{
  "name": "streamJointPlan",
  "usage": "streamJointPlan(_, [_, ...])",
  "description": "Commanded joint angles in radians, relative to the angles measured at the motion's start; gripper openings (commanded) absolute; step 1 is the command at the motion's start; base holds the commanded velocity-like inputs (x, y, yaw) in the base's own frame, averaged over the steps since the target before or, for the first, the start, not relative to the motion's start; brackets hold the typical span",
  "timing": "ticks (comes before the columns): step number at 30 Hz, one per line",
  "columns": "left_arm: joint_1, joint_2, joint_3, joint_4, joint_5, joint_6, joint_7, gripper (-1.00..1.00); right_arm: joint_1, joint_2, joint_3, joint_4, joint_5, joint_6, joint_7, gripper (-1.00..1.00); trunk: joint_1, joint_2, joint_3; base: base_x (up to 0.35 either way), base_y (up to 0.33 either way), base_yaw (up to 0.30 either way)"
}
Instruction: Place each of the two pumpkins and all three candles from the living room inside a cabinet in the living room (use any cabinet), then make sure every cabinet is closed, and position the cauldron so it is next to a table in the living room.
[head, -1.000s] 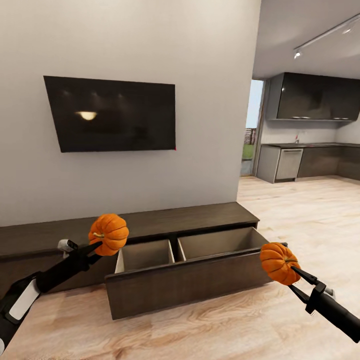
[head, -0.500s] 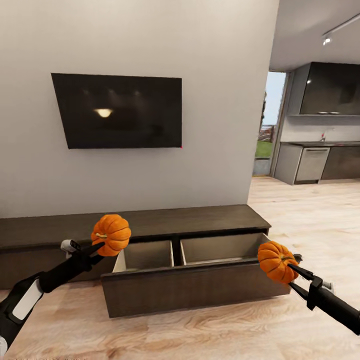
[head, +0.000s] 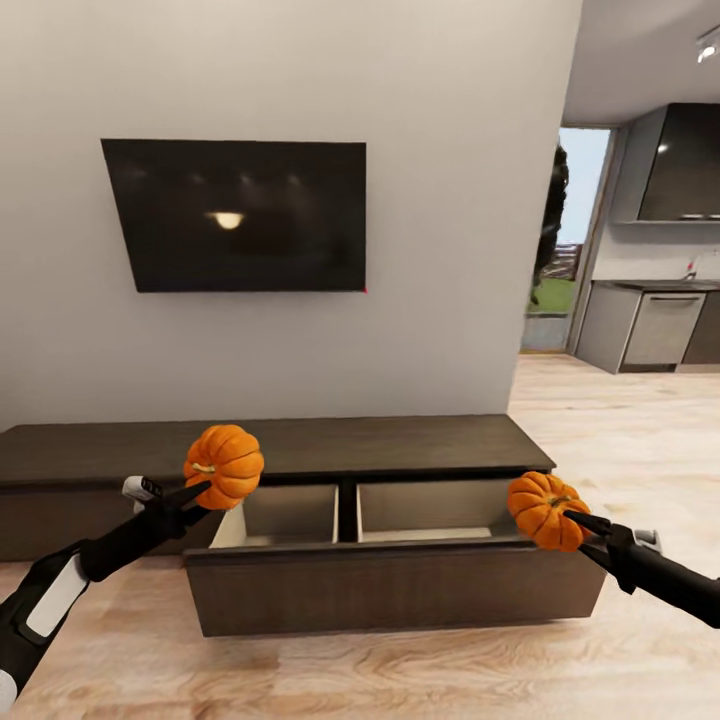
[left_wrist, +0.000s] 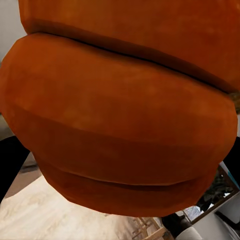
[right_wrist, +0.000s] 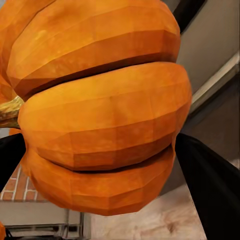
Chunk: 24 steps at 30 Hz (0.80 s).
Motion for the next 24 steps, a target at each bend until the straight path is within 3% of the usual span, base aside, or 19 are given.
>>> streamJointPlan(1, [-0.001, 0.0, 0.0, -0.001, 0.004, 0.01, -0.001, -1.0, -0.001, 0.0, -0.002, -0.001, -0.01, 0.005, 0.009, -1.0, 0.0, -0.001, -0.001, 0.14, -0.279, 0.013])
streamJointPlan(11, [-0.001, 0.0, -0.001, -0.001, 0.004, 0.01, -0.001, -1.0, -0.001, 0.0, -0.005, -0.004, -0.009, -0.001, 0.003, -1.0, 0.0, -0.001, -0.001, 0.141, -0.279, 0.005])
streamJointPlan(15, [-0.001, 0.0, 0.0, -0.001, 0.004, 0.01, 0.0, -1.0, -0.002, 0.0, -0.005, -0.006, -0.009, -0.001, 0.005, -1.0, 0.0, -0.001, 0.001, 0.141, -0.279, 0.181])
streamJointPlan(24, [-0.001, 0.0, 0.0, -0.001, 0.005, 0.01, 0.0, -1.0, -0.001, 0.0, -0.002, -0.07, -0.009, -0.001, 0.004, -1.0, 0.0, -0.001, 0.001, 0.147, -0.277, 0.021])
